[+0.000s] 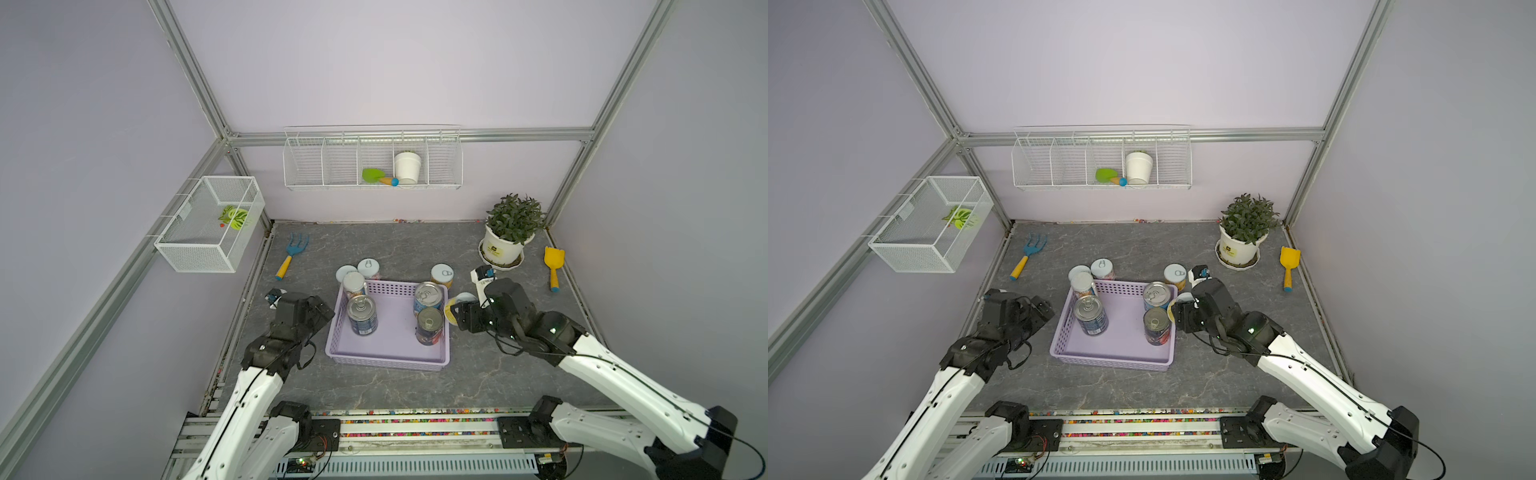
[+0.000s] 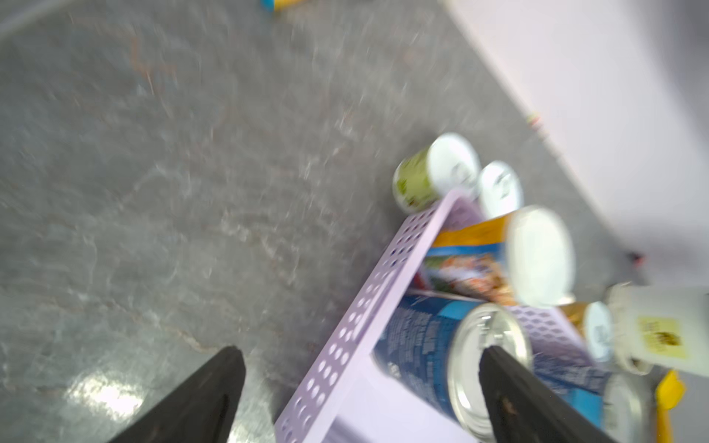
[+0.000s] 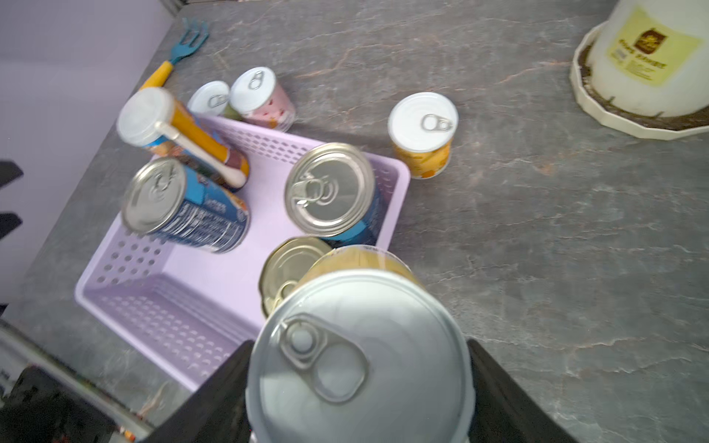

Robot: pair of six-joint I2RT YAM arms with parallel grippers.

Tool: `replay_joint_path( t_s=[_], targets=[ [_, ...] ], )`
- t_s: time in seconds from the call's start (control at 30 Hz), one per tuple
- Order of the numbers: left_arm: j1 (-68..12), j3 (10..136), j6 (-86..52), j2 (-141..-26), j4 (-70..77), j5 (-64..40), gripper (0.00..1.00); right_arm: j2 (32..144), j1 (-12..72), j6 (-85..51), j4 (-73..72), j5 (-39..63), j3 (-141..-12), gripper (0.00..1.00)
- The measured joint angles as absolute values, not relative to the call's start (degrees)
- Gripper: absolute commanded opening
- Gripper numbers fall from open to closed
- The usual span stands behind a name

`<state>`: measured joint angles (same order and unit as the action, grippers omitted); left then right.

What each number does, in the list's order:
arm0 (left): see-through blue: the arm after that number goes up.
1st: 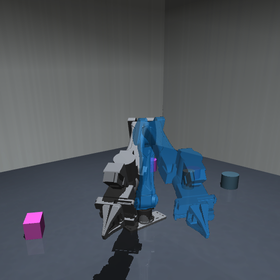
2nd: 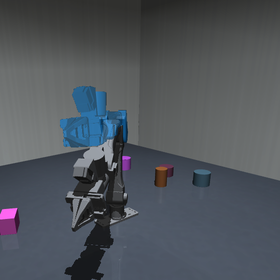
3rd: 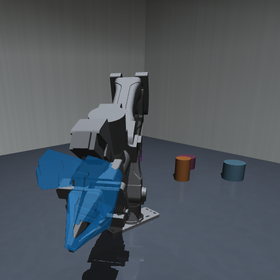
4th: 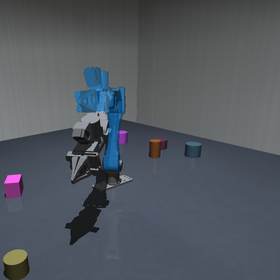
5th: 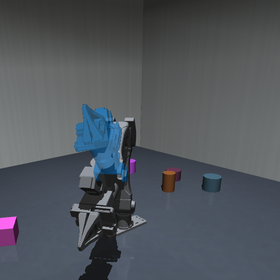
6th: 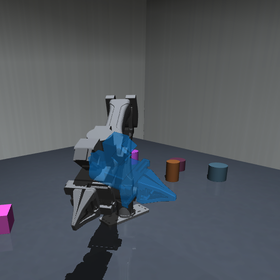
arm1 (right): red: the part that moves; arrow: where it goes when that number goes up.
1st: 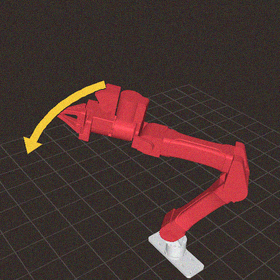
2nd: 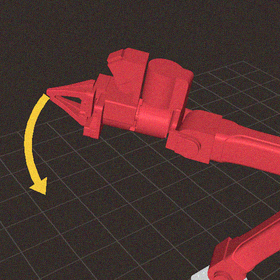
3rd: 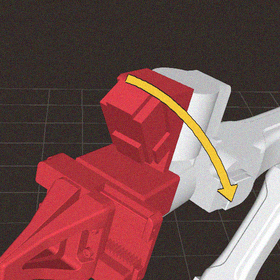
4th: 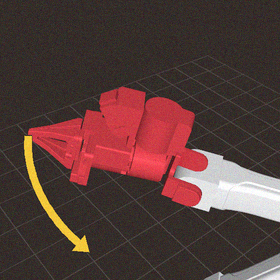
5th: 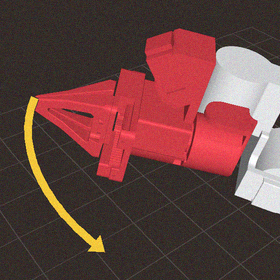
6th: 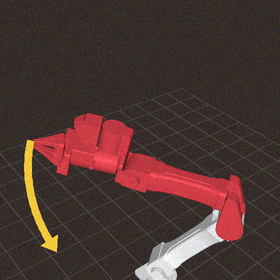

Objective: Put the canned food in the basket
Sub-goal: Pick up the canned food from the center of the board, then place the canned food in the basket.

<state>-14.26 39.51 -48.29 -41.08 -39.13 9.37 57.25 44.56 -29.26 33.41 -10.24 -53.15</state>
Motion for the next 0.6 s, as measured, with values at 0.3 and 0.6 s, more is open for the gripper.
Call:
replay_joint_path(
  t_s=[0.3, 0.6],
  targets=[
    [-14.26, 39.09, -48.40, -34.87, -40.75, 14.70, 1.00, 65.08, 59.70, -26.13, 28.27, -10.72, -52.73, 0.37],
    [-14.26, 39.09, -48.40, -36.14, -41.87, 15.92, 1.00, 75.68, 63.07, -25.52, 28.18, -12.21, -55.42, 0.36]
  ],
)
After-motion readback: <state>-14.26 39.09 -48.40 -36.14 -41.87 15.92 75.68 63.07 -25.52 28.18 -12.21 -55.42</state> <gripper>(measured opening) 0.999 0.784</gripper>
